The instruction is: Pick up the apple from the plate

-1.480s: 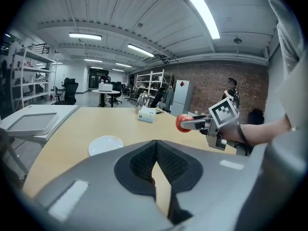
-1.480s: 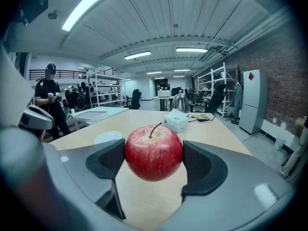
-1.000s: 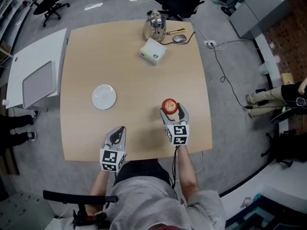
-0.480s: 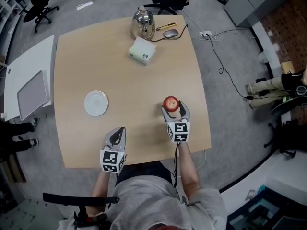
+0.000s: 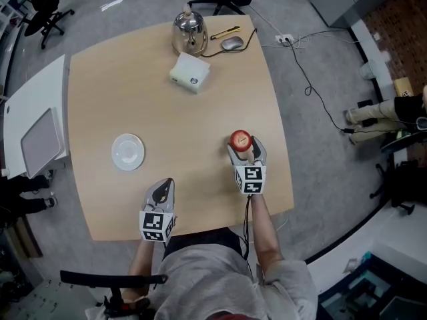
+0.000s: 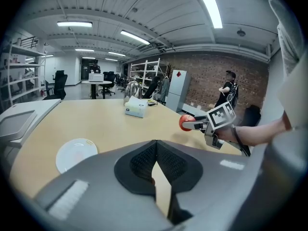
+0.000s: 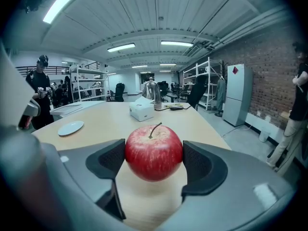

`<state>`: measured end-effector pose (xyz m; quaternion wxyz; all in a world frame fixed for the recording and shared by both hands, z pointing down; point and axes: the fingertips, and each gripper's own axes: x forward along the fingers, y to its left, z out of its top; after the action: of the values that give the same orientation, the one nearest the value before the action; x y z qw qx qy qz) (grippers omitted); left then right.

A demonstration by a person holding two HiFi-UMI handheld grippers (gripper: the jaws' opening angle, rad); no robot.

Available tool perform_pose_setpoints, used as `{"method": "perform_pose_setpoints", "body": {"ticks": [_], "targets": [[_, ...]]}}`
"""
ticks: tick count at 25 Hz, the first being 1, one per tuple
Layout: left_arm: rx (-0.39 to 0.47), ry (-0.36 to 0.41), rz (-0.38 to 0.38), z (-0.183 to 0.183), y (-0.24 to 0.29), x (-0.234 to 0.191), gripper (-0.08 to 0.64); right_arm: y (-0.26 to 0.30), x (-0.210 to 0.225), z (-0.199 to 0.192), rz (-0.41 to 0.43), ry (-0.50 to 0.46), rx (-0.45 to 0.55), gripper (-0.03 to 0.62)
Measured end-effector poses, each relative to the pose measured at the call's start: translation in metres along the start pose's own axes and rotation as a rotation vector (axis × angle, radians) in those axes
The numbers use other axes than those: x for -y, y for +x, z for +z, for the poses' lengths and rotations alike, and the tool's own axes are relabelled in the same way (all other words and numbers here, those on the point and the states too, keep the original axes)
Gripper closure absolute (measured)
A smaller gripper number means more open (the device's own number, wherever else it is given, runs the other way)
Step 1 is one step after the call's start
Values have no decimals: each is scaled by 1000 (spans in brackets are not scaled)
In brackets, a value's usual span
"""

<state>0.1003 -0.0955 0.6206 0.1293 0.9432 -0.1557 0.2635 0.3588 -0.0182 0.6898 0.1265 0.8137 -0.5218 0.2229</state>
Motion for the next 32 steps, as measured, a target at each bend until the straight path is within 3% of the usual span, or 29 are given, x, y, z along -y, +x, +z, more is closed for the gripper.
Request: {"method": "perform_pose_setpoints", "body": {"ticks": [19,32], "targets": [[-66,-2,-24,3,57,-1,540,50,49,-20,-32,40,-51,213],[-76,4,-30,7,65,0,540,52,53,-23,-23,56,-38,210]]}}
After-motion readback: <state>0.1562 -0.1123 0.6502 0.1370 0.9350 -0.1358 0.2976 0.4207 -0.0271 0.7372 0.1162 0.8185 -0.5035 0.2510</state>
